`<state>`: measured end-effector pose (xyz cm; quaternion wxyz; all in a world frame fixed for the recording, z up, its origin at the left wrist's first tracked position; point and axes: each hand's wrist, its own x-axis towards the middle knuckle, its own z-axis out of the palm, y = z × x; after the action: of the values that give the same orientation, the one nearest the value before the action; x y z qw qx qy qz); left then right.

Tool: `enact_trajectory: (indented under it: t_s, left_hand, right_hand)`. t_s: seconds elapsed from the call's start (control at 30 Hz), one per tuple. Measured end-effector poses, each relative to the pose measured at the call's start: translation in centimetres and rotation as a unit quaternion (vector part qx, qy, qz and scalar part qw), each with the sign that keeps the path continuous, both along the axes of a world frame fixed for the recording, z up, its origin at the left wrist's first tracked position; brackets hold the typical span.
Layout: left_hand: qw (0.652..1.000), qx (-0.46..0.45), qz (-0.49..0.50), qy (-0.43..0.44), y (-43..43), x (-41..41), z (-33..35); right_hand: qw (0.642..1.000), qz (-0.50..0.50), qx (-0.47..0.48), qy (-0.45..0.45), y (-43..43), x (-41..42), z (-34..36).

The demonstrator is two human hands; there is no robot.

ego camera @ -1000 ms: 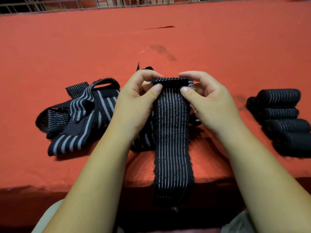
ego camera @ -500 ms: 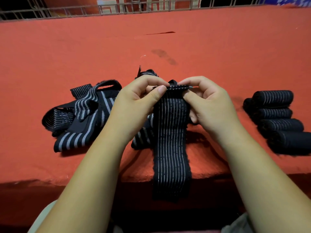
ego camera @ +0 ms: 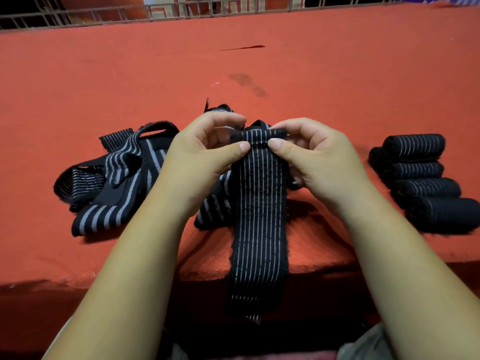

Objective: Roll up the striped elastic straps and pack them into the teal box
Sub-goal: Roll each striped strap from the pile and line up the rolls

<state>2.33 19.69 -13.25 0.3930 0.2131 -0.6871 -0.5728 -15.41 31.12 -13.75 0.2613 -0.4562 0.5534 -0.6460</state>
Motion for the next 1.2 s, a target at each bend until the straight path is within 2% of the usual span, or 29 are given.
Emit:
enact_trajectory:
  t_s: [0.23,0.7,0.97,1.07,1.2]
  left_hand:
    - [0.999,0.033,-0.024,-0.016,0.15,0.12,0.12]
    - [0.994,0.093,-0.04,0.037,0.85,-0.04,0.6]
    - [0.982,0.172,-0.063,0.044,0.42,0.21,0.46]
    - [0.983,0.163,-0.074,0.039,0.28,0.45,0.4]
    - [0.989,0.13,-0.065,0.022,0.35,0.53,0.36]
  right_hand:
    - [1.0,-0.001,-0.009,0.021,0.2,-0.23,-0.04]
    - [0.998,-0.017,0.011,0.062,0.41,-0.46,-0.13]
    - [1.0,-0.001,-0.009,0.017,0.25,-0.5,-0.37]
    - [1.0,0.013,-0.008,-0.012,0.28,-0.43,-0.44]
    - [1.0,0.009,0.002,0.007,0.35,-0.48,-0.47]
